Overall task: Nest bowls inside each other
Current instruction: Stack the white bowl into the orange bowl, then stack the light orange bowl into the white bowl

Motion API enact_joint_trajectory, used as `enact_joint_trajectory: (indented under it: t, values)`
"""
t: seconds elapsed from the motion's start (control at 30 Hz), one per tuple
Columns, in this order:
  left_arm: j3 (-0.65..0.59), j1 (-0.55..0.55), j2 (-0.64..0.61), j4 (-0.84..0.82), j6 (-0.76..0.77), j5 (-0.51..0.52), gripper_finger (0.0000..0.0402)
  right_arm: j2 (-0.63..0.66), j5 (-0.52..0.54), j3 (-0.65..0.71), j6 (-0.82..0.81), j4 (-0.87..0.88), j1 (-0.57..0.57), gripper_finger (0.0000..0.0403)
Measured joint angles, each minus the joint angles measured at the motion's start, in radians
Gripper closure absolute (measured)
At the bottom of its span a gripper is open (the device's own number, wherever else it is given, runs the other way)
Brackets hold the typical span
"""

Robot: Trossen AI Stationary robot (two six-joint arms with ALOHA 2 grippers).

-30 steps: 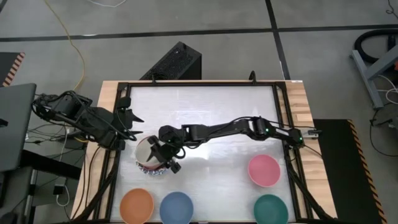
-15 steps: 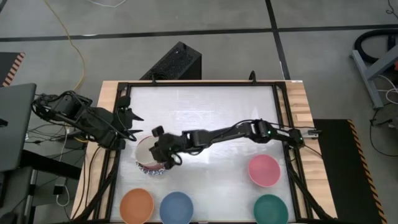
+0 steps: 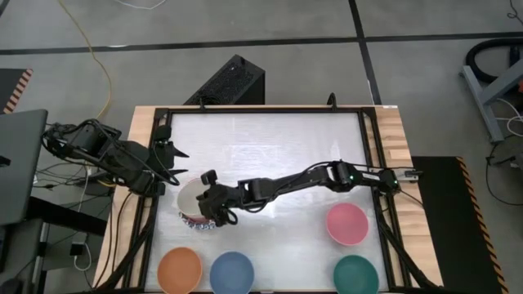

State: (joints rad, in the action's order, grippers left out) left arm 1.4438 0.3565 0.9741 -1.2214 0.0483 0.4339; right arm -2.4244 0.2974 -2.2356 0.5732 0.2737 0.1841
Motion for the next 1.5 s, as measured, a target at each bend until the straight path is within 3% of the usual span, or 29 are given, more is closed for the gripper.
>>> enact_joint_trajectory:
  t: [0.33,0.97,1.3,1.5]
  values:
    - [0.0,0.0,0.0,0.004,0.005,0.01,0.0231,0.001,0.021,0.0,0.011,-0.045,0.065,0.0396]
    - [0.0,0.0,0.001,0.021,0.073,-0.003,0.0231,-0.032,-0.001,-0.002,-0.044,0.002,0.064,0.0397]
    - [-0.01,0.0,0.001,0.038,0.091,-0.011,0.0231,-0.022,0.151,0.0,0.09,-0.016,0.102,0.0397]
    - [-0.01,0.022,0.001,0.093,0.043,-0.06,0.0231,0.077,0.203,0.0,0.155,0.128,0.131,0.0389]
